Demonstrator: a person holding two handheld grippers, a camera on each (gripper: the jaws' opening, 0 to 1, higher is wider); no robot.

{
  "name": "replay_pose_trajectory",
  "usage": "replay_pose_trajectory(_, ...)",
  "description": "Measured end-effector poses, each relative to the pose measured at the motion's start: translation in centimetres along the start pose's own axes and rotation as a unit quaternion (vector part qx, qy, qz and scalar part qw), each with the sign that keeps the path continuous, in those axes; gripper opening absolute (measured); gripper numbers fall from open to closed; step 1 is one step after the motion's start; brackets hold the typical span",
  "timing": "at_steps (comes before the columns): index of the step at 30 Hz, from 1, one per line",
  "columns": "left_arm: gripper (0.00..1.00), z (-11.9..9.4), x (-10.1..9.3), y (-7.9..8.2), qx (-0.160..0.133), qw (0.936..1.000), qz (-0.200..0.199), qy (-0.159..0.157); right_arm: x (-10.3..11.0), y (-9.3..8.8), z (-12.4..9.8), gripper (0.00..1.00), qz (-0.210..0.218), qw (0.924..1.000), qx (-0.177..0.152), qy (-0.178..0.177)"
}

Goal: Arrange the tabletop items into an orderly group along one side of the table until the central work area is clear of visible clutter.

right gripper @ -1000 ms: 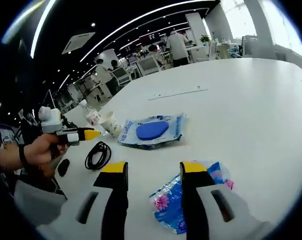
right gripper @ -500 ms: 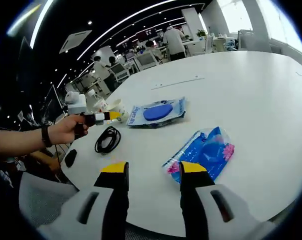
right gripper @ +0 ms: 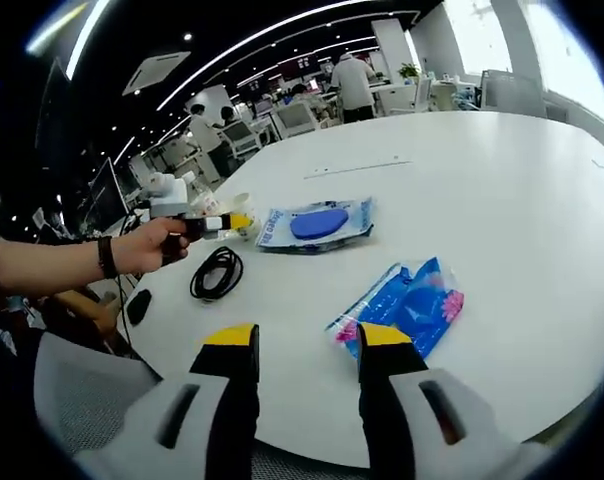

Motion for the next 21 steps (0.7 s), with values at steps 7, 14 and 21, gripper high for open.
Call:
replay_pose_trajectory(7, 0.36, 0.0, 0.0, -0.1, 0.0, 1.0, 0.0, -0.001, -0.4, 0.0, -0.2, 0.38, 0.012, 0.9999, -0.004, -0.004)
replay_pose_trajectory(14, 0.36, 0.2, -1.1, -0.2, -0.001, 1.0, 0.002, -0.007, -0.1, -0.2, -0.1, 0.38, 0.006, 1.0, 0.0, 0.004)
replay_pose_trajectory(21, 0.36, 0.3, -1.5, -0.3, 0.002, 0.9999, -0.001, -0.013, -0.2, -0.1, -0.1, 0.38, 0.007, 1.0, -0.001, 0.003)
Point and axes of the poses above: the point that each gripper's makers call its tool centre point, and the gripper's own axes: z roughly forward along the fingers, x roughly to its left, y roughly out of its top, the point moved 2 cm from there along -z, roughly backward along the fingers
